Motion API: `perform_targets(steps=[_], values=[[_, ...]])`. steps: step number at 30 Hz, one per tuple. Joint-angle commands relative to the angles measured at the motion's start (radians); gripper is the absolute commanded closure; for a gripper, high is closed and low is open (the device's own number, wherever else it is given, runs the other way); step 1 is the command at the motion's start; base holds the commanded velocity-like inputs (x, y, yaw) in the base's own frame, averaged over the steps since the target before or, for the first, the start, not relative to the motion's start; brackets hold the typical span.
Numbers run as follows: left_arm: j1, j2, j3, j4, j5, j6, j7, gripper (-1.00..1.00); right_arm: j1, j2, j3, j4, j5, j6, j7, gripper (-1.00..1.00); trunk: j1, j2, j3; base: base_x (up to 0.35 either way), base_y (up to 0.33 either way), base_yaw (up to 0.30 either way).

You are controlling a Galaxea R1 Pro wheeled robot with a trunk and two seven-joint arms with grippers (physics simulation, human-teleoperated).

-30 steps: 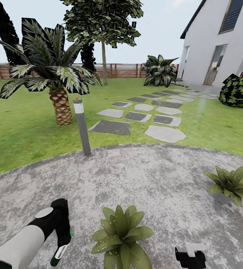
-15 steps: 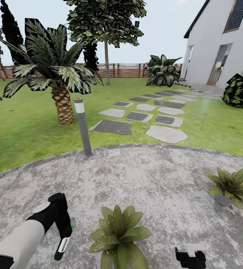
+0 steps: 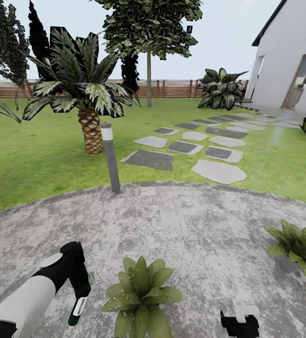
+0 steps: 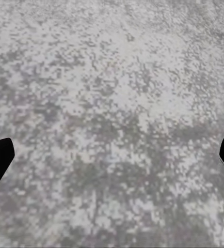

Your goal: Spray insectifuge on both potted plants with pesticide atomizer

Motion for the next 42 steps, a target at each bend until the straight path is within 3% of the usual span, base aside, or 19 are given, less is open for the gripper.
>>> perform_targets(steps=[1,9,12,15,18,19,21,29,42], values=[[-0.001,0.001,-0.005,-0.001,-0.001,0.01,-0.006,1.0,0.0,0.0,0.009,-0.002,-0.006,0.0,-0.004,-1.0,0.0,0.0,-0.001,0.0,-0.273,0.277],[-0.002,0.004,-0.005,-0.003,-0.001,0.01,-0.001,1.0,0.0,0.0,0.009,-0.002,-0.006,0.0,-0.004,-1.0,0.0,0.0,-0.001,-0.079,-0.25,0.277],[-0.002,0.018,-0.003,-0.003,-0.001,0.01,0.003,1.0,0.0,0.0,0.009,-0.002,-0.006,0.0,-0.004,-1.0,0.0,0.0,-0.001,-0.295,-0.081,0.277],[-0.001,0.019,0.001,-0.002,0.009,0.087,0.002,1.0,0.0,0.0,0.009,-0.002,-0.006,-0.001,-0.004,-1.0,0.0,0.0,-0.001,-0.062,-0.005,0.264],[0.0,0.019,0.101,-0.001,0.009,0.117,0.01,1.0,0.0,0.0,0.009,-0.002,-0.006,-0.001,-0.004,-1.0,0.0,0.0,-0.001,-0.005,0.0,0.061],[0.004,0.02,0.19,-0.001,0.003,0.121,0.052,1.0,0.0,0.0,0.009,-0.002,-0.006,-0.001,-0.004,-1.0,0.0,0.0,-0.001,-0.001,0.0,0.007],[0.01,0.02,0.216,-0.001,-0.001,0.122,0.08,1.0,0.0,0.0,0.009,-0.002,-0.006,0.0,-0.004,-1.0,0.0,0.0,-0.001,0.0,0.0,0.003],[0.014,0.012,0.209,-0.001,-0.004,0.123,0.087,1.0,0.0,0.0,0.009,-0.002,-0.006,0.0,-0.004,-1.0,0.0,0.0,-0.001,0.0,-0.023,0.067],[0.016,0.004,0.218,0.003,-0.004,0.123,0.087,1.0,0.0,0.0,0.009,-0.002,-0.006,0.0,-0.004,-1.0,0.0,0.0,-0.001,0.0,-0.26,0.273]])
